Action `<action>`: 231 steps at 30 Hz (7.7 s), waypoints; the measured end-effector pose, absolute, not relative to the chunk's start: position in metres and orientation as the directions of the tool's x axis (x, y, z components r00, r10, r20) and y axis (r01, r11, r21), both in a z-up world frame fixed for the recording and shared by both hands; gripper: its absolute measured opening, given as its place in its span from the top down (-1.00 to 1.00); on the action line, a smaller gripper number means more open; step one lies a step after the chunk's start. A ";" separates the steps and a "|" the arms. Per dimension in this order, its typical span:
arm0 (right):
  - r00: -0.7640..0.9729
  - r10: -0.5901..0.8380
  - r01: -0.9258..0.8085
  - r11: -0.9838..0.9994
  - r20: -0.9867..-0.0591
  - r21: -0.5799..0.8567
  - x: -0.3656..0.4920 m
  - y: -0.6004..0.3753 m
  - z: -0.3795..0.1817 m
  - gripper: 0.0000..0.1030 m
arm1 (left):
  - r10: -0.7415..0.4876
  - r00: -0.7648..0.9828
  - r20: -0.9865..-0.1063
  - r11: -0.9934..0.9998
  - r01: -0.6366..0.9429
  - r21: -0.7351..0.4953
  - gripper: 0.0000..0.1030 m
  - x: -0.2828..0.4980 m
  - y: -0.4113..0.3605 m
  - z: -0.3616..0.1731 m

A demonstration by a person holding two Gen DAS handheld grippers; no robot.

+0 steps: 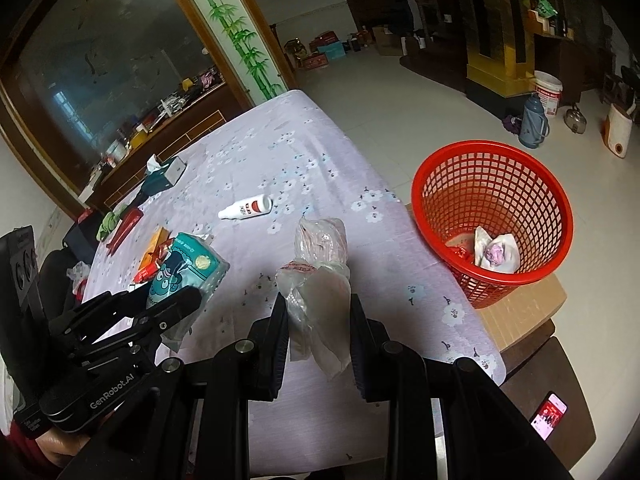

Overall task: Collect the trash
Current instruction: 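Carry the wipes packet and plastic bag over to the red basket, then open the right gripper over the basket while the left releases the wipes packet, then move both open grippers back over the table items, then grasp the white bottle with the right gripper while the left grasps a white medicine box, then lift the white bottle and medicine box and carry them to the red basket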

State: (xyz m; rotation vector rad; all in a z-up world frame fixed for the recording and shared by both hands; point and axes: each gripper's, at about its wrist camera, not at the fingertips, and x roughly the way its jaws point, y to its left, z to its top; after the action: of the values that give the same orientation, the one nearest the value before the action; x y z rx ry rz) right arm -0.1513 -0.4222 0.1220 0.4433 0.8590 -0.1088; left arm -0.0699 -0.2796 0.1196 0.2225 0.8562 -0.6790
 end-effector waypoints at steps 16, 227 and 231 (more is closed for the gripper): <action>0.654 0.051 0.330 0.879 -0.755 0.345 -0.152 -0.460 0.123 0.44 | -0.495 0.426 -0.758 0.729 0.677 -0.096 0.33 -0.062 -0.318 0.122; 0.476 0.214 -0.016 0.972 -0.853 0.234 -0.081 -0.287 0.064 0.38 | -0.303 0.519 -0.799 0.923 0.369 -0.110 0.09 -0.038 -0.140 0.083; 0.501 0.192 0.019 0.972 -0.844 0.233 -0.082 -0.298 0.071 0.38 | -0.283 0.538 -0.794 0.926 0.368 -0.081 0.09 -0.038 -0.156 0.091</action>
State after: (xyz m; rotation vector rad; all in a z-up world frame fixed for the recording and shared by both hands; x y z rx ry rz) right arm -0.0821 -0.2984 0.0713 0.2229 1.0437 0.1060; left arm -0.0375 -0.1561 0.0909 0.1004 0.9255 -0.3878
